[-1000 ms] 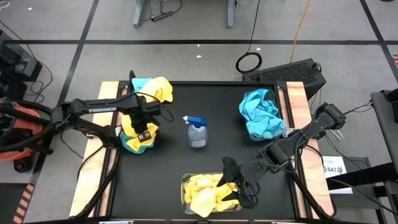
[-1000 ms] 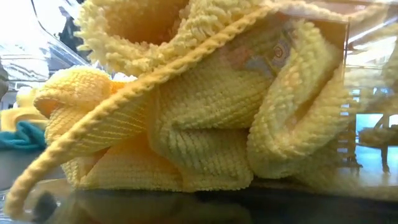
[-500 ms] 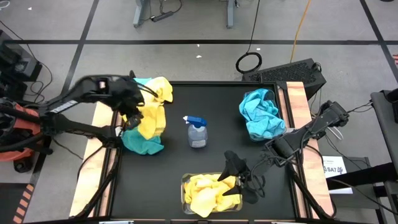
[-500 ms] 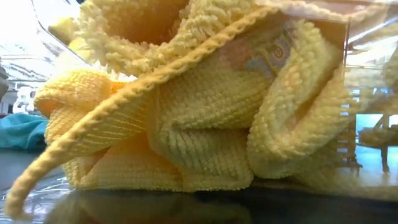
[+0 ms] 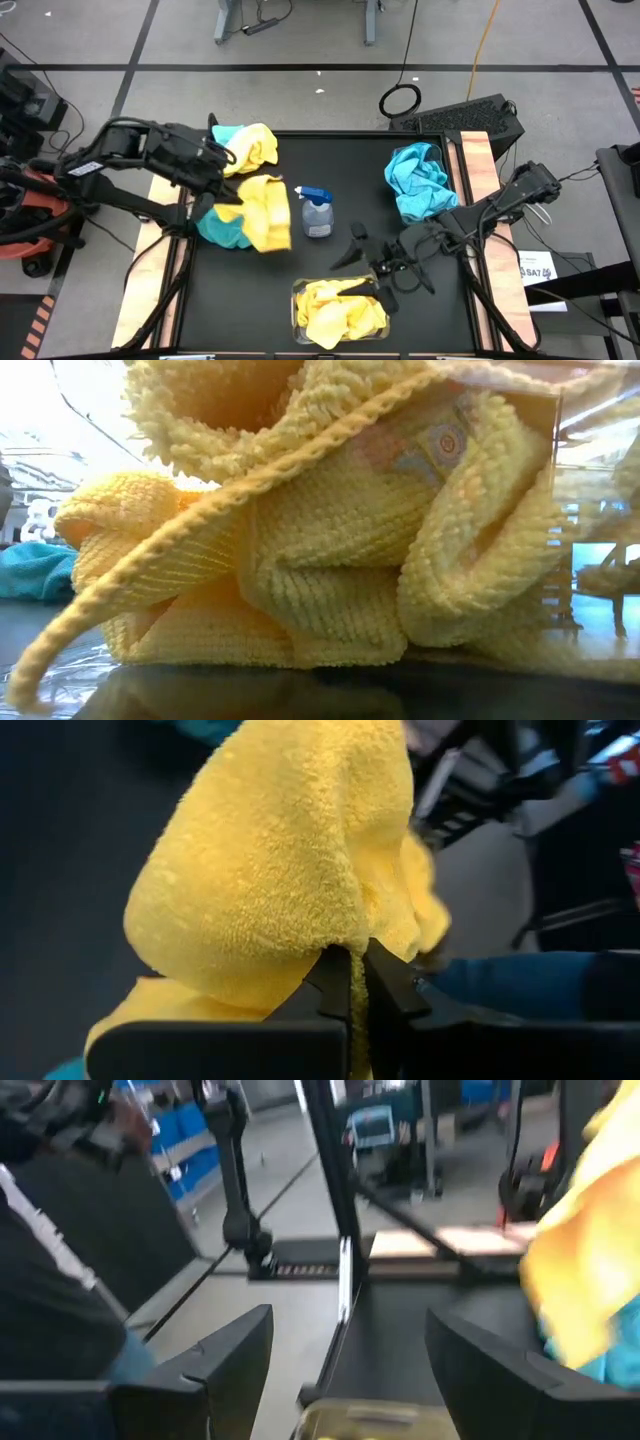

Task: Sort microfiber towel by color & place in baskets
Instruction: Put the yellow towel into the bottom transparent bin

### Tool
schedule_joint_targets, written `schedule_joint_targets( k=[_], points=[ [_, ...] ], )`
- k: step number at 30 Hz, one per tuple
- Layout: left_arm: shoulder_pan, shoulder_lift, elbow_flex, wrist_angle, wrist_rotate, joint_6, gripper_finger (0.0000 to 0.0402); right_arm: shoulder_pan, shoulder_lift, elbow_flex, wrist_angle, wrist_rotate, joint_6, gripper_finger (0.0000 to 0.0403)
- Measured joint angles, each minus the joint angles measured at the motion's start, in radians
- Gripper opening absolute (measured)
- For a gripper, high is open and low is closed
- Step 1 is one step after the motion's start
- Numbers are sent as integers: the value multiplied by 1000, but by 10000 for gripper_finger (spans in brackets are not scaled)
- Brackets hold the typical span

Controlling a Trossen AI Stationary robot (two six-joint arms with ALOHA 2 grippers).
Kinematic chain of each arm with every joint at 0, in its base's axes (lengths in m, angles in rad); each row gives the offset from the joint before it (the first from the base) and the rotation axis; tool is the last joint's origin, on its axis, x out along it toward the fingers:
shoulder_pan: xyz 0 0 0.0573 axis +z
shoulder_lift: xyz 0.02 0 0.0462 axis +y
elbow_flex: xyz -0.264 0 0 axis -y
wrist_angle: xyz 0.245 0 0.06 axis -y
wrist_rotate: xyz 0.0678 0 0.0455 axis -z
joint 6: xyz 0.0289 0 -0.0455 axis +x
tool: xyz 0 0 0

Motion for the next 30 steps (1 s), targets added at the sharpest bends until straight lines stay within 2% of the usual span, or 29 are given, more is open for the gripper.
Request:
schedule_joint_targets(
  k=[8, 15, 21, 25, 30],
  points=[
    [-178, 109, 0, 250, -1, -28, 9, -42, 0, 0, 65, 102, -54, 256],
    [-275, 229, 0, 456, 8, -18, 9, -47, 0, 0, 69, 205, -79, 270],
    [-307, 303, 0, 594, 13, -1, 9, -47, 16, 0, 75, 199, -43, 314],
    [-319, 344, 0, 682, 13, 5, 9, -46, 39, 0, 79, 140, 6, 342],
    [-333, 385, 0, 784, 13, 8, 9, -32, 76, 0, 99, 91, 41, 329]
  ],
)
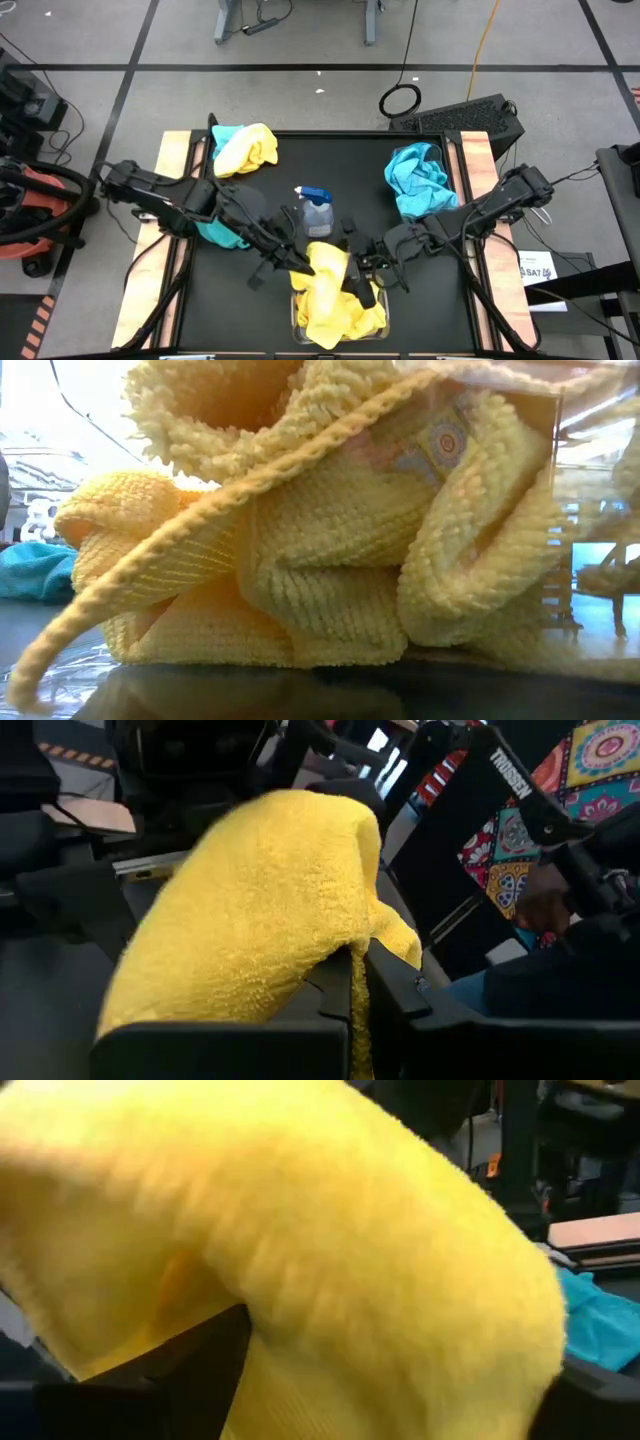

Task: Sort microfiber towel by color & place in baskets
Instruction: Put the yellow towel into the bottom transparent bin

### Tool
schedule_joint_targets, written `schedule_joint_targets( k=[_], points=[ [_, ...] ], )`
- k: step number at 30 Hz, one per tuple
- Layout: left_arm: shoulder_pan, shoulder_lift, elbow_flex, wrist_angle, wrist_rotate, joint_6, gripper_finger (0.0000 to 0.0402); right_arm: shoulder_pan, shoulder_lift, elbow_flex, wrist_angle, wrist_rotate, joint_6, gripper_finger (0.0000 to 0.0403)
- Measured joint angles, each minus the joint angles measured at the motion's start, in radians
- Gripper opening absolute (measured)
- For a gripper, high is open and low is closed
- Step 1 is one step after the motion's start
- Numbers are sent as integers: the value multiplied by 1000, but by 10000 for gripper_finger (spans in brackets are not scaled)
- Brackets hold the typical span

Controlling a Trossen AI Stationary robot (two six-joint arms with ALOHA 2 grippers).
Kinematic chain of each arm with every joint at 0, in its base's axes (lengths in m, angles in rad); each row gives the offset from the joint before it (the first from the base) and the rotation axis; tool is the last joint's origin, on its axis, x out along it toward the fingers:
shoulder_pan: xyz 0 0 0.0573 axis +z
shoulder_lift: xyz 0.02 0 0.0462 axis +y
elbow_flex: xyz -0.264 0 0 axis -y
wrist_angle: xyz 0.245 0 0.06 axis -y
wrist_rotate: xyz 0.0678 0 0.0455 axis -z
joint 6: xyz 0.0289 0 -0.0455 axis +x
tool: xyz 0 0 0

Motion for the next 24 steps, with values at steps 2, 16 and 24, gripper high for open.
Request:
schedule_joint_targets(
  k=[2, 16, 24],
  points=[
    [-5, 16, 0, 1, 0, 0, 9, 8, 5, 0, 6, 0, -1, 310],
    [-71, 68, -1, 87, -104, 126, 100, 62, 4, 1, -46, -40, 52, 13],
    [-99, 58, 0, 95, -132, 123, 248, 137, 4, 1, -206, -54, 186, 13]
  ],
)
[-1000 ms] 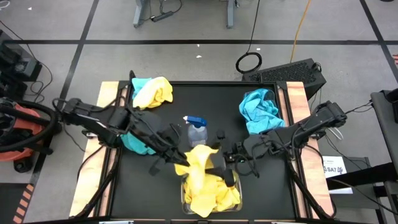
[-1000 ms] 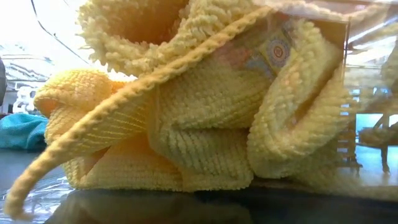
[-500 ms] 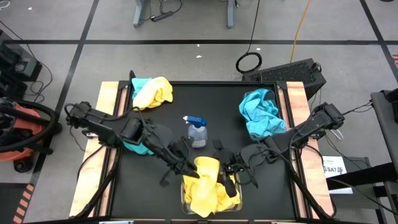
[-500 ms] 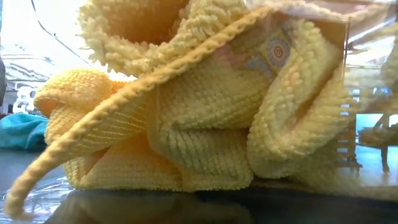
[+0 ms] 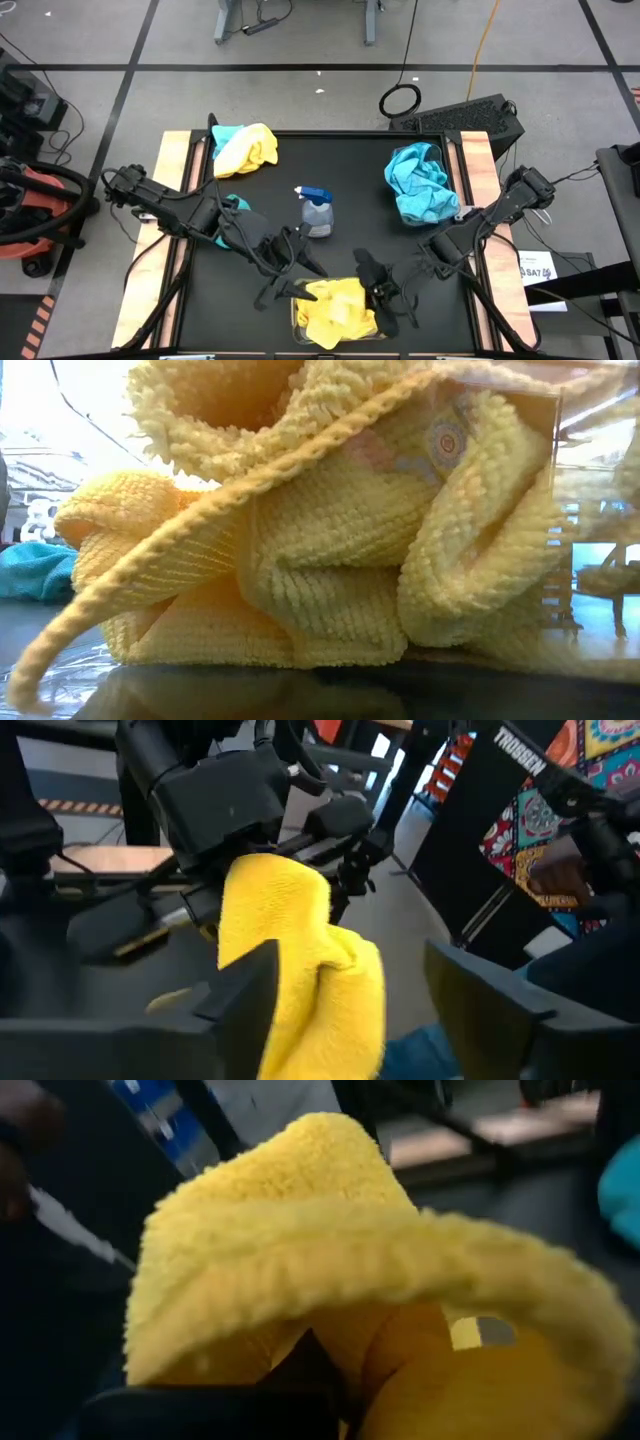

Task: Sort microfiber towel by color & place in baskets
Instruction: Put the yellow towel into the bottom transparent bin

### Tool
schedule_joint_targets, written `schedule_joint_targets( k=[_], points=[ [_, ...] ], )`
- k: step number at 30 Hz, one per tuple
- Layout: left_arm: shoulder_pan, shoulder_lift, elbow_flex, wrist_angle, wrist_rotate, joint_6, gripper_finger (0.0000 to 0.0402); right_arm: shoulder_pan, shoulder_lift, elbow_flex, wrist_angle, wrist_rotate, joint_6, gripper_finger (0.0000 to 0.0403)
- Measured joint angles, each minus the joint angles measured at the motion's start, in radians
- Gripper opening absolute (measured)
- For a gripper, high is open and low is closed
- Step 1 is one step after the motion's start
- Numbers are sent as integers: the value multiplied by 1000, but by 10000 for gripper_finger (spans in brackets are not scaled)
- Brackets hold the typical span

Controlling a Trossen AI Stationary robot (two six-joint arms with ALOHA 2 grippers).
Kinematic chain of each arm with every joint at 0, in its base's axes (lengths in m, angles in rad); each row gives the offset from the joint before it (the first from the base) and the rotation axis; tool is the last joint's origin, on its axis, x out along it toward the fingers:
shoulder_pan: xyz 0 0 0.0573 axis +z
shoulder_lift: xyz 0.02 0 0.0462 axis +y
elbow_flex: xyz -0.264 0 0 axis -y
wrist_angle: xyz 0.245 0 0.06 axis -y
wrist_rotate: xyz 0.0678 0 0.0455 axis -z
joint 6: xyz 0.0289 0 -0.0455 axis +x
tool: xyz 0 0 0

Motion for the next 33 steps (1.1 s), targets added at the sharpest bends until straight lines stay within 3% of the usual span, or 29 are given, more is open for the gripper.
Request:
schedule_joint_targets(
  k=[5, 11, 21, 33],
  points=[
    [-12, -5, 0, -4, 1, -3, 301, 34, 0, 0, -179, 8, 69, 3],
    [-16, -36, 0, -41, 18, -29, 298, 26, 20, 0, -333, 8, 100, 3],
    [-18, -101, 0, -205, 21, -56, 283, -13, 202, 0, -350, -129, 36, 2],
    [-18, -131, 0, -455, -12, -56, 283, -33, 390, 5, -346, -170, -37, 2]
  ],
)
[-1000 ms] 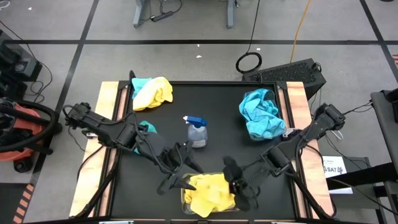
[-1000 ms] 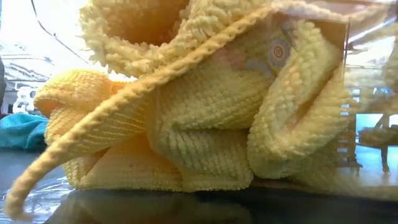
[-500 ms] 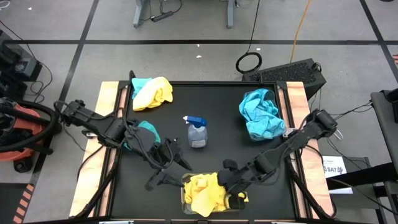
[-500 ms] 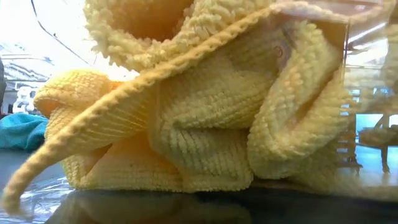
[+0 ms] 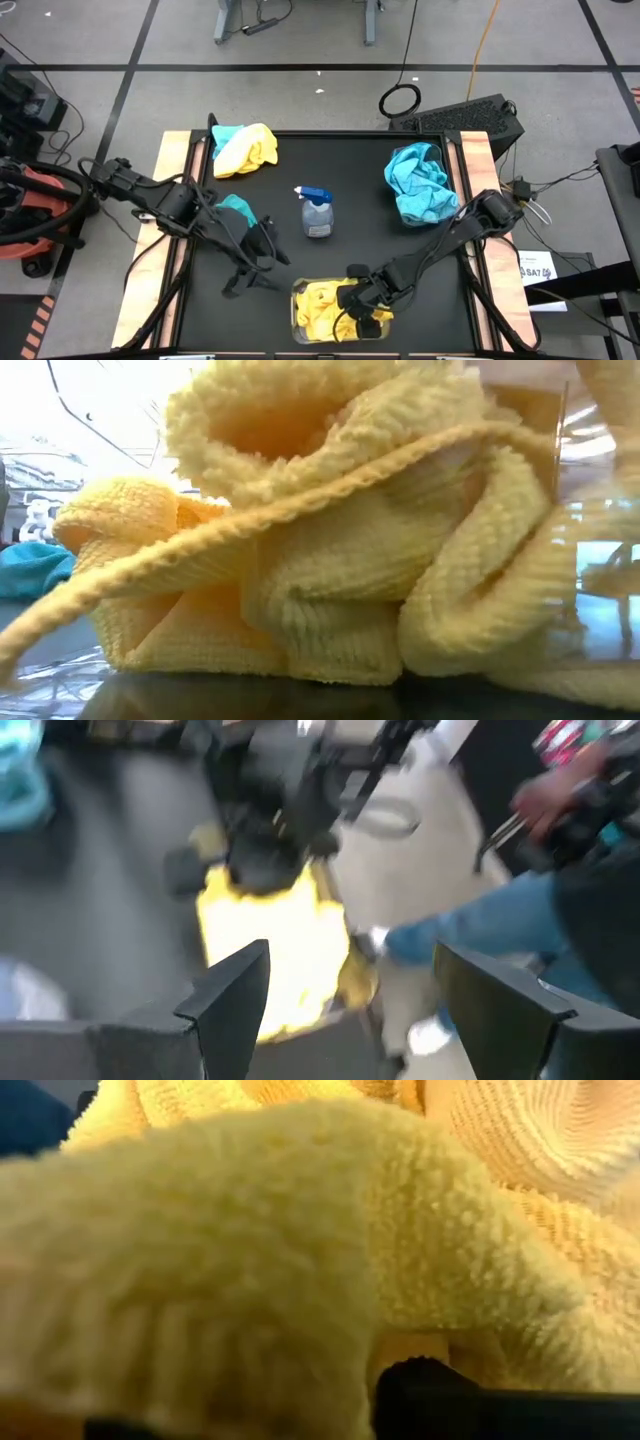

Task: Sort microfiber towel by color & place in baskets
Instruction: Put the yellow towel into the bottom transparent bin

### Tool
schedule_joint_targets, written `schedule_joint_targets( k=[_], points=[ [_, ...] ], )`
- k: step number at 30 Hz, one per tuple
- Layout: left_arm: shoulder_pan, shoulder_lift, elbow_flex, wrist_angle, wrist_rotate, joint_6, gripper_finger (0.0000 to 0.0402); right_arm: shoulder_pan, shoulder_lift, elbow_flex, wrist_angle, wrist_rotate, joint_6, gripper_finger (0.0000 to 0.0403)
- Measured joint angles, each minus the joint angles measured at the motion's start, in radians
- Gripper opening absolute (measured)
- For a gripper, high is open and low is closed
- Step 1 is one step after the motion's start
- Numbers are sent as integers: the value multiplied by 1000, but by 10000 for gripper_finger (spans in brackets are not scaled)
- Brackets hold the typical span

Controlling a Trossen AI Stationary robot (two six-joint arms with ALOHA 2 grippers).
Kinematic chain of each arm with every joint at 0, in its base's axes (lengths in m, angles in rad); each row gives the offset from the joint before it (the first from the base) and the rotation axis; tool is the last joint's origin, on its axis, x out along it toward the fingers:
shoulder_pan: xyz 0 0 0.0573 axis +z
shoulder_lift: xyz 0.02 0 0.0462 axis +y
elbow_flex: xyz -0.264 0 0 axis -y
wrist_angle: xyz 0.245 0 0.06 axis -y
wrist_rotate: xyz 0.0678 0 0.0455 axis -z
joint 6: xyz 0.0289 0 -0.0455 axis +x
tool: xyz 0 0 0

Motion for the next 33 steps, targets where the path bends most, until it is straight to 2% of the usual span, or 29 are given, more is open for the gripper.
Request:
schedule_joint_targets(
  k=[10, 13, 22, 33],
  points=[
    [0, 0, 0, -462, -161, -1, 283, -1, 18, -2, 4, -5, -1, 22],
    [4, 0, -19, -536, -203, 0, 283, -1, -7, -6, 8, -7, 4, 33],
    [47, 1, -147, -589, -230, 1, 282, 0, -103, -9, 13, -14, 17, 107],
    [115, 1, -398, -553, -212, 1, 282, 0, -262, -9, 21, -6, 36, 208]
  ],
)
